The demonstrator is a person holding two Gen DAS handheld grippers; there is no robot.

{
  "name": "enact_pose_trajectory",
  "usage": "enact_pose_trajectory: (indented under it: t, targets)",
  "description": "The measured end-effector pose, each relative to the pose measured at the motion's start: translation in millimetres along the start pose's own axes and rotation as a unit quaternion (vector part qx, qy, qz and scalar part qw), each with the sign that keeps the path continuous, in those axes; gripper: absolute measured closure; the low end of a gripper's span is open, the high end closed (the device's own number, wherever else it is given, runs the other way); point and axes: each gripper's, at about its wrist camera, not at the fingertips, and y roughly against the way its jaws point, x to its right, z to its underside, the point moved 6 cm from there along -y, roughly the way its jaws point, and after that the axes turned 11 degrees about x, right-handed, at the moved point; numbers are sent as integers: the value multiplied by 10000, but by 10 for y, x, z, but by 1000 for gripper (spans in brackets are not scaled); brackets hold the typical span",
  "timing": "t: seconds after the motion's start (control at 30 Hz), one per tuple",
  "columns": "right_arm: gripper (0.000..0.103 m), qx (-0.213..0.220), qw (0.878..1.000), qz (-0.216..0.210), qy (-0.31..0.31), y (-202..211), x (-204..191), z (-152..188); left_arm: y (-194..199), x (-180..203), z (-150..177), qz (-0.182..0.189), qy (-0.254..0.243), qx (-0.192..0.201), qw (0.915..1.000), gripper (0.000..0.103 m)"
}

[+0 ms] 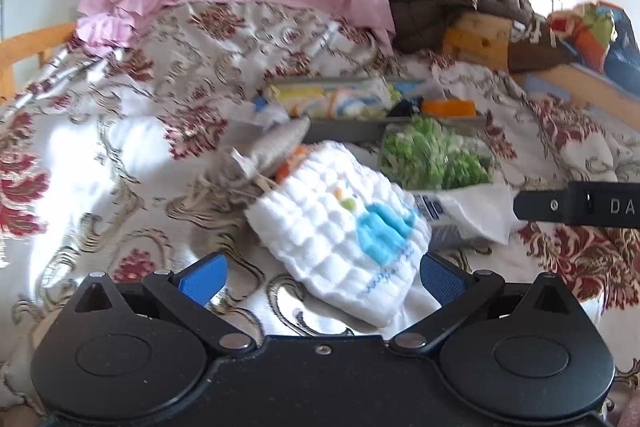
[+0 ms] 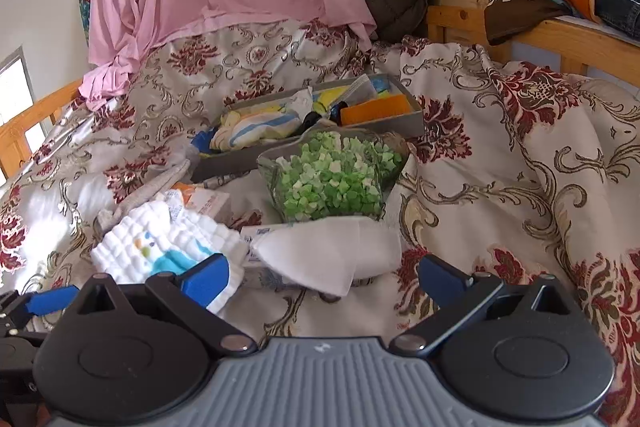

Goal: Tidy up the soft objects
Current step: 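Move both tools back to the pile, toward the white tissue and muslin cloth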

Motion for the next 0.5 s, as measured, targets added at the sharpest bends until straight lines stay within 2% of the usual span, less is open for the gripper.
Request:
enact_pose_trajectory:
  t: [0.3,0.5]
  targets:
    - [0,-30,9998,58,201,-315,35,-2,-313,91,74,233,-116,-294,9992,1]
    - [0,-257,9984,-14,508,-550,-35,67,-516,153,155,305,-150,-577,9978,1]
